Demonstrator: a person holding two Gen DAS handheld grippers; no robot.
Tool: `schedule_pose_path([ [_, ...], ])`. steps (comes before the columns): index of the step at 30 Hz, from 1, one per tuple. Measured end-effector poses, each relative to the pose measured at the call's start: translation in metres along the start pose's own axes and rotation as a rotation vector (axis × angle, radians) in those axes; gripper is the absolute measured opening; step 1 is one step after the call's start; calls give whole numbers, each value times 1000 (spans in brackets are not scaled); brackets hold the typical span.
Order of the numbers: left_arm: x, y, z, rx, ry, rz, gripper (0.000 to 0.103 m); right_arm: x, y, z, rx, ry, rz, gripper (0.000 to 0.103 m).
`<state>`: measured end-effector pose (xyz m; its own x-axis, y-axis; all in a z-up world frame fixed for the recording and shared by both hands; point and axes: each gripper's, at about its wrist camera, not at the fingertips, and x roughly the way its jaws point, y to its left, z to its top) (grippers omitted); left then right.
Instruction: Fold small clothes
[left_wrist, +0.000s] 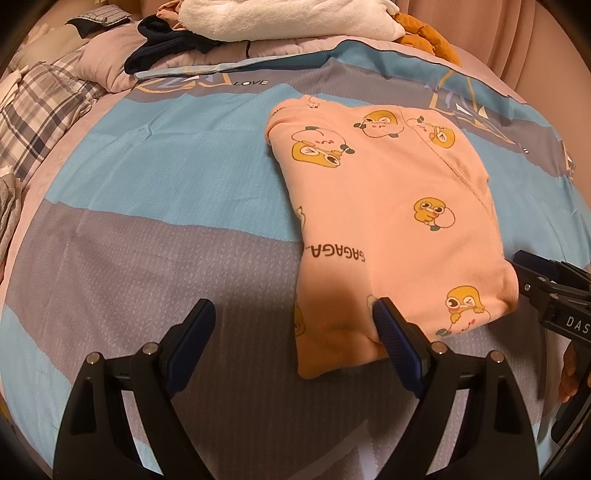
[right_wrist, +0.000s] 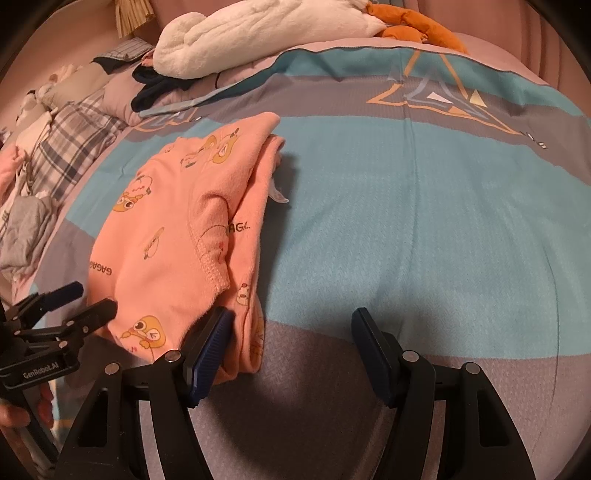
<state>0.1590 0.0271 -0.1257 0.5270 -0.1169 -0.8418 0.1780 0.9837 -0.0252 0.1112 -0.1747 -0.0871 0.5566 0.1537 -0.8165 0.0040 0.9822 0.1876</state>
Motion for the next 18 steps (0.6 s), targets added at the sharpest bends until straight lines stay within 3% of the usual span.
schedule_pose_path([
  [14, -27, -5, -19, 8, 9, 32, 90, -30, 1, -17, 1, -15, 4, 66],
  [18, -46, -10, -25, 8, -11, 30, 94, -48, 9, -23, -31, -38, 2, 66],
])
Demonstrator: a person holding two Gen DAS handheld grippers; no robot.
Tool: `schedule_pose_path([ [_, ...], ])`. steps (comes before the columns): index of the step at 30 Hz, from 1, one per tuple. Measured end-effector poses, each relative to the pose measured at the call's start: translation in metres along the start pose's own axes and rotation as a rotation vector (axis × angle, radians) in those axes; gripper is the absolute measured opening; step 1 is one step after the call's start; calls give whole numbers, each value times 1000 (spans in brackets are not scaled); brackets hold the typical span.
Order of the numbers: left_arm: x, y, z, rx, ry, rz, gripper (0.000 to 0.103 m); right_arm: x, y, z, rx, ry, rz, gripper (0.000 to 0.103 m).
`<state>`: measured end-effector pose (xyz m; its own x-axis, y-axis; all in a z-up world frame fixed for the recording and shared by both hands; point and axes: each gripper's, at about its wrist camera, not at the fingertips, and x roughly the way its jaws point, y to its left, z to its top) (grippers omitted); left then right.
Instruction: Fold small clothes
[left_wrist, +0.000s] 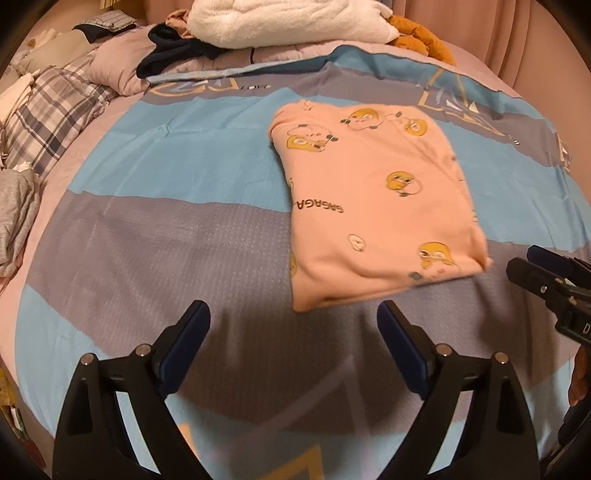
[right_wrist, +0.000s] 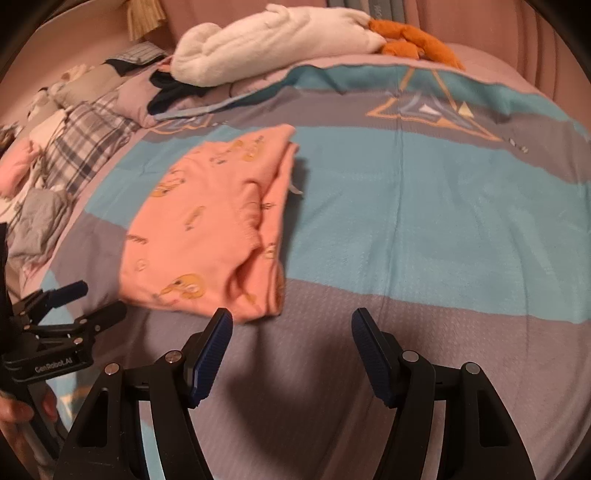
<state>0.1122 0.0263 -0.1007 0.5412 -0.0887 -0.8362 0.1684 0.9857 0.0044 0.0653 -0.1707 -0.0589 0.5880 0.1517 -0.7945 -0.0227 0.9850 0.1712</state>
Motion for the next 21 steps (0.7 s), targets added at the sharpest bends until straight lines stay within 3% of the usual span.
schedule_pose_path([
  [3, -17, -3, -3, -8, -22, -2, 100, -14, 8, -4, -30, -21, -4, 67],
  [8, -48, -8, -8, -24, -59, -23, 103, -36, 18, -9, -57, -58, 4, 79],
  [13, -74, -13, -10, -22, -94, 15, 103, -60, 30, -13, -84, -109, -3, 98],
  [21, -104, -13, -17, -29, -127, 44, 103, -88, 47, -12, -103, -166, -43, 100],
])
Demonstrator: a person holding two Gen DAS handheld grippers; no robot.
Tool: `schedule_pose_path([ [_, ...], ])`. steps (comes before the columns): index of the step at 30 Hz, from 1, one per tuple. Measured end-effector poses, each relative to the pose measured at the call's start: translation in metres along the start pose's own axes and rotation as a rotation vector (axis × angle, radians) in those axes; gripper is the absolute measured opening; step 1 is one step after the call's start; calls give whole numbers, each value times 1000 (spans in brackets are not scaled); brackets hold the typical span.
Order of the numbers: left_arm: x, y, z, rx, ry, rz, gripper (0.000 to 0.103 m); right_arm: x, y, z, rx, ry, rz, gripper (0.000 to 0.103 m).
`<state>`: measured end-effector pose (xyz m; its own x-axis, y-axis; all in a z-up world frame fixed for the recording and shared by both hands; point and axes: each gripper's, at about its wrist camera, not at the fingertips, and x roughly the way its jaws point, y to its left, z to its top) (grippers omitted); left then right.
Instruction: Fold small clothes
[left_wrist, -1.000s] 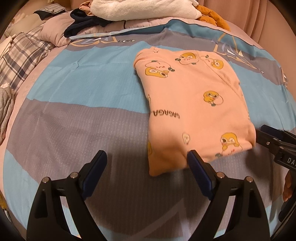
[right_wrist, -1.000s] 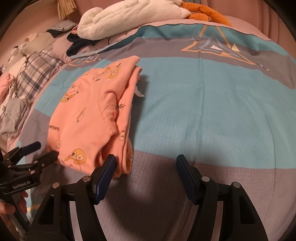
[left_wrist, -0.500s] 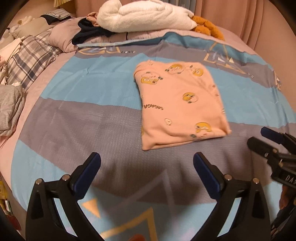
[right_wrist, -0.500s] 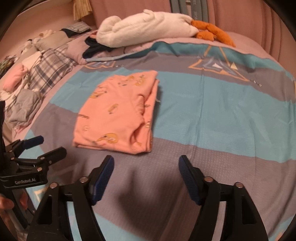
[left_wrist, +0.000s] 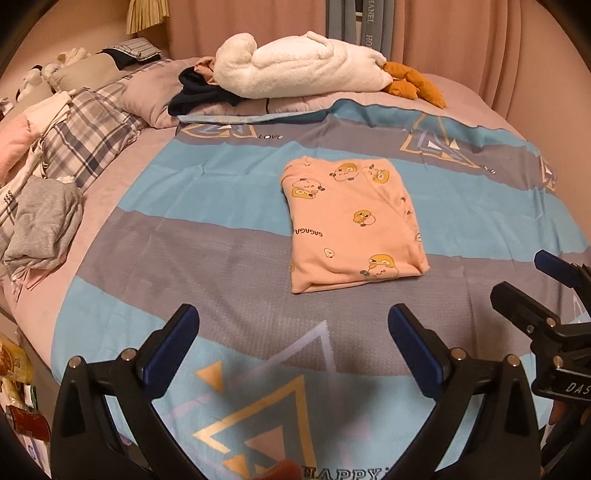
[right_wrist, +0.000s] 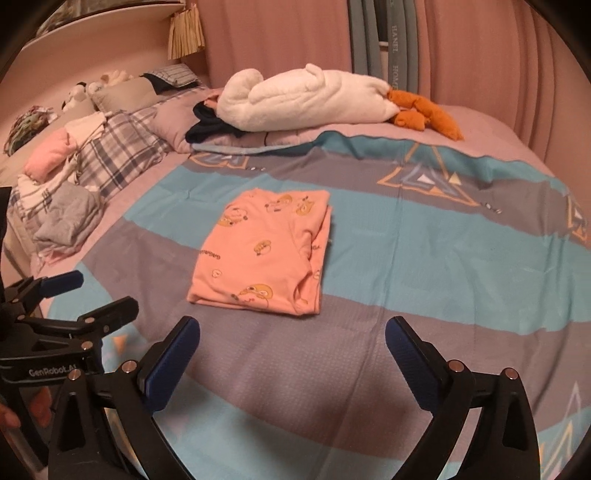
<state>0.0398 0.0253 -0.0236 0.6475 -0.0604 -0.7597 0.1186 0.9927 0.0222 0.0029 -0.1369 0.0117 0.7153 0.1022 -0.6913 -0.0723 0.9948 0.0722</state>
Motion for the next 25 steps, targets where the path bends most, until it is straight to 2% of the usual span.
schedule_pose_path([
  [7, -13, 3, -1, -17, -10, 10, 103, -9, 9, 3, -7, -3, -13, 100],
  [25, -16, 2, -4, -25, 4, 15, 103, -12, 16, 3, -13, 11, -6, 100],
])
